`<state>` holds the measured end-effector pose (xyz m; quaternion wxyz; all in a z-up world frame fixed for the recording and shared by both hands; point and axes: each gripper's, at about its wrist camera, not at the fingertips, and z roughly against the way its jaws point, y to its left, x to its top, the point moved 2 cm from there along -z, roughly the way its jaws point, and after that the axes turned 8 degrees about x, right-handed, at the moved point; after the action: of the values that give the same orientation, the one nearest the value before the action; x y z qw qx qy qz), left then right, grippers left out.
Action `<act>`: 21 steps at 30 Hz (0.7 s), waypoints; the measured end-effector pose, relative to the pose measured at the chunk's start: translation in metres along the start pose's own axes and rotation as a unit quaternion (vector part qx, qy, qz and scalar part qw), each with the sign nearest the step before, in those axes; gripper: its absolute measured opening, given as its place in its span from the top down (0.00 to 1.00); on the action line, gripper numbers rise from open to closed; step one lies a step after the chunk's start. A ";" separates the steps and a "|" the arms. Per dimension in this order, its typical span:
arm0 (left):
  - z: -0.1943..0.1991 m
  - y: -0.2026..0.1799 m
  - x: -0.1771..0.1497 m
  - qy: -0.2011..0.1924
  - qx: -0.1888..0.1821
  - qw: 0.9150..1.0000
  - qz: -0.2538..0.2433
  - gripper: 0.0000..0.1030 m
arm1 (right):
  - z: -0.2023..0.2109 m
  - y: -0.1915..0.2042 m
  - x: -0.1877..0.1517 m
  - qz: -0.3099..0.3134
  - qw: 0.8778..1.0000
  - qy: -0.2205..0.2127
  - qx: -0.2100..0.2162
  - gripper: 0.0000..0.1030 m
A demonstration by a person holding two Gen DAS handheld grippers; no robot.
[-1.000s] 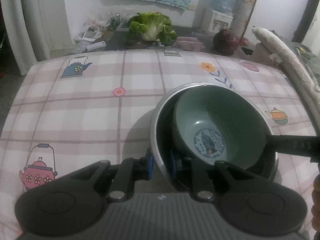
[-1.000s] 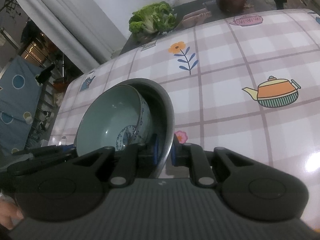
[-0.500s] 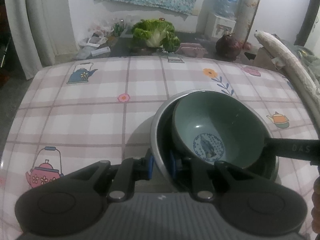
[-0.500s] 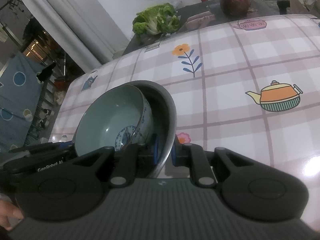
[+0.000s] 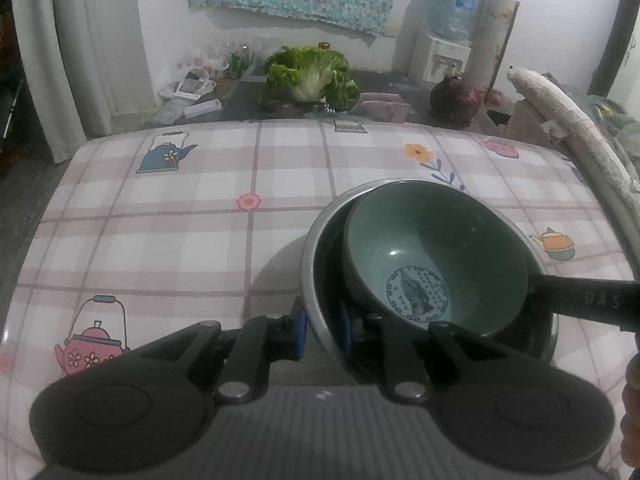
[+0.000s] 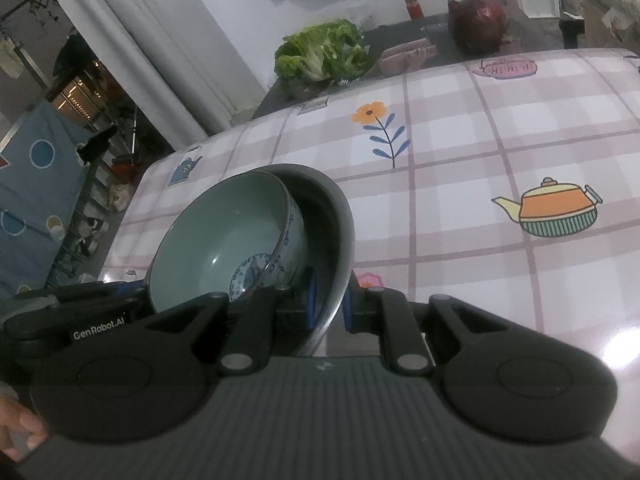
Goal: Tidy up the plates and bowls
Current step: 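Lift and carry the steel bowl with green bowl toward the plate stack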
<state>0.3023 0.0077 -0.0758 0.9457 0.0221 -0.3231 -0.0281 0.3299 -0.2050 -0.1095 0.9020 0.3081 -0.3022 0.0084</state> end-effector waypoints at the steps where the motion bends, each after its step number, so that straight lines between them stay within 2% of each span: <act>1: 0.001 0.000 0.000 -0.001 0.000 1.000 0.000 0.83 | 0.000 0.000 0.000 0.000 1.000 -0.001 0.001 0.87; 14: 0.015 0.000 0.003 -0.015 -0.001 1.000 0.002 0.83 | 0.011 0.006 0.003 0.010 1.000 -0.014 0.003 0.87; 21: 0.042 0.005 0.001 -0.027 -0.016 0.999 0.009 0.83 | 0.034 0.022 0.001 0.016 1.000 -0.023 -0.005 0.87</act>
<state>0.2778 0.0118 -0.0417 0.9370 0.0029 -0.3485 -0.0256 0.3077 -0.2065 -0.0754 0.8962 0.2989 -0.3276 0.0144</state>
